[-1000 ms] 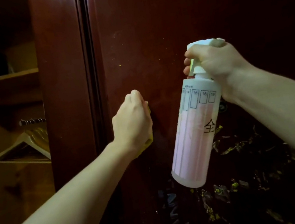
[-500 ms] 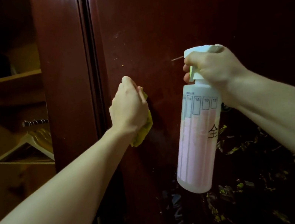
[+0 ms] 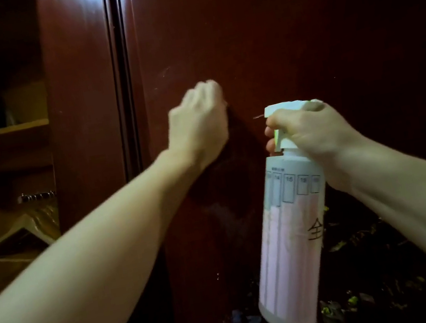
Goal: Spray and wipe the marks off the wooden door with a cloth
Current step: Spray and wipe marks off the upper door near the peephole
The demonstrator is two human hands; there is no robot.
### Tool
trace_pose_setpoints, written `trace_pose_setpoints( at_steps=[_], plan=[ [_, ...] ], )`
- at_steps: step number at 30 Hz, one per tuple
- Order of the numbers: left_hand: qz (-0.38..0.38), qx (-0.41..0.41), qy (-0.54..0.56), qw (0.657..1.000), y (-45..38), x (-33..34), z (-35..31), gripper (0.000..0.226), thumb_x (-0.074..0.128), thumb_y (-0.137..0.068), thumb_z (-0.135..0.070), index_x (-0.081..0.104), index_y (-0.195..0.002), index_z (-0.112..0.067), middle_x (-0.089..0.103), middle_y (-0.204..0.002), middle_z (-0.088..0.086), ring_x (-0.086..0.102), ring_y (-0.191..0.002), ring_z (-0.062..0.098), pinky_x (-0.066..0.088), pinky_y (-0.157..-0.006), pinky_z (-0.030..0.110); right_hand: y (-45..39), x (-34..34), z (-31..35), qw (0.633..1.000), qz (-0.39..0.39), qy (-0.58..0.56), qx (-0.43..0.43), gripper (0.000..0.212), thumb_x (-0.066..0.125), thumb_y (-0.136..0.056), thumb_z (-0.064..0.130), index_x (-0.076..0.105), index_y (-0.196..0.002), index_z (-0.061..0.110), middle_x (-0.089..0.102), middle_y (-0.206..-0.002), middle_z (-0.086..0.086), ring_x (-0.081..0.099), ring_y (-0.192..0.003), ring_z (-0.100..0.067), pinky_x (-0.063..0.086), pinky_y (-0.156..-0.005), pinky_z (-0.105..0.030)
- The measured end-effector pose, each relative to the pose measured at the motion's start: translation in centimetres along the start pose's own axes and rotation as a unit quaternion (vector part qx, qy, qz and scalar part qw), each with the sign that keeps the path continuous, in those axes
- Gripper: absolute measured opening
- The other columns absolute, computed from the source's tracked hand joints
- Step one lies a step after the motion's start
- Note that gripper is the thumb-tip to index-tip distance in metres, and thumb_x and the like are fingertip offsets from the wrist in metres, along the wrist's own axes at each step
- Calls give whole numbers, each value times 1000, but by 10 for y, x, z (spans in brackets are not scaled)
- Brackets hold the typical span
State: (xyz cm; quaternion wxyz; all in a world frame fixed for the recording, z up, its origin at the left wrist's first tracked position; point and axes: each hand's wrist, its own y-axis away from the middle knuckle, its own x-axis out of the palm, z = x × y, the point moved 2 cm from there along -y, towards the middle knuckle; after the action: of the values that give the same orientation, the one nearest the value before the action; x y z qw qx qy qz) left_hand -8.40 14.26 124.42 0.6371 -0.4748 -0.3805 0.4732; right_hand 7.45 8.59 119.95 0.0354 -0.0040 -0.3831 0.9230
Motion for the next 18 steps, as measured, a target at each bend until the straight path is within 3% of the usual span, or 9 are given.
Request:
trace_pose_setpoints(
  at_steps=[3, 5, 8, 11, 14, 18],
  plan=[
    [43, 143, 21, 989, 52, -4, -19, 12, 54, -93, -19, 55, -88, -8, 57, -84, 7, 58, -73, 27, 39, -45, 34, 3, -5, -3, 999, -10, 38, -12, 12, 60, -77, 15, 57, -66, 13, 53, -53, -3, 51, -50, -16, 45, -56, -34],
    [76, 171, 39, 982, 78, -11, -17, 13, 55, -93, -18, 57, -86, -7, 57, -82, 5, 58, -70, 25, 40, -42, 33, 5, -5, -3, 999, -10, 49, -17, 9, 60, -70, 22, 59, -67, 13, 56, -51, -1, 53, -52, -18, 48, -60, -37],
    [71, 114, 64, 989, 80, -19, -6, 12, 56, -93, -17, 56, -87, -7, 57, -83, 5, 58, -73, 25, 43, -43, 36, 6, -7, 3, 1000, -7, 17, -25, 7, 63, -78, 18, 63, -76, 12, 63, -57, 0, 58, -56, -15, 51, -57, -30],
    [18, -3, 71, 997, 52, -22, 4, 15, 47, -97, -21, 53, -94, -7, 57, -89, 7, 57, -77, 27, 41, -51, 38, 5, -9, 11, 1000, -13, 4, -23, 9, 63, -84, 16, 65, -88, 8, 67, -63, 1, 62, -59, -12, 53, -54, -25],
    [-19, -90, 71, 993, 12, -15, 10, 19, 40, -100, -24, 50, -100, -8, 56, -96, 6, 56, -81, 25, 33, -59, 36, 7, -12, 13, 999, -19, 7, -26, 9, 60, -84, 10, 61, -75, 8, 60, -56, -2, 57, -51, -12, 49, -49, -25],
    [-5, -110, 82, 990, -40, 1, -3, 19, 40, -101, -26, 50, -107, -10, 57, -106, 4, 55, -94, 22, 36, -66, 36, 16, -17, 5, 999, -8, 22, -24, 12, 58, -84, 10, 59, -72, 8, 54, -57, -8, 52, -53, -20, 46, -48, -27]
  ],
)
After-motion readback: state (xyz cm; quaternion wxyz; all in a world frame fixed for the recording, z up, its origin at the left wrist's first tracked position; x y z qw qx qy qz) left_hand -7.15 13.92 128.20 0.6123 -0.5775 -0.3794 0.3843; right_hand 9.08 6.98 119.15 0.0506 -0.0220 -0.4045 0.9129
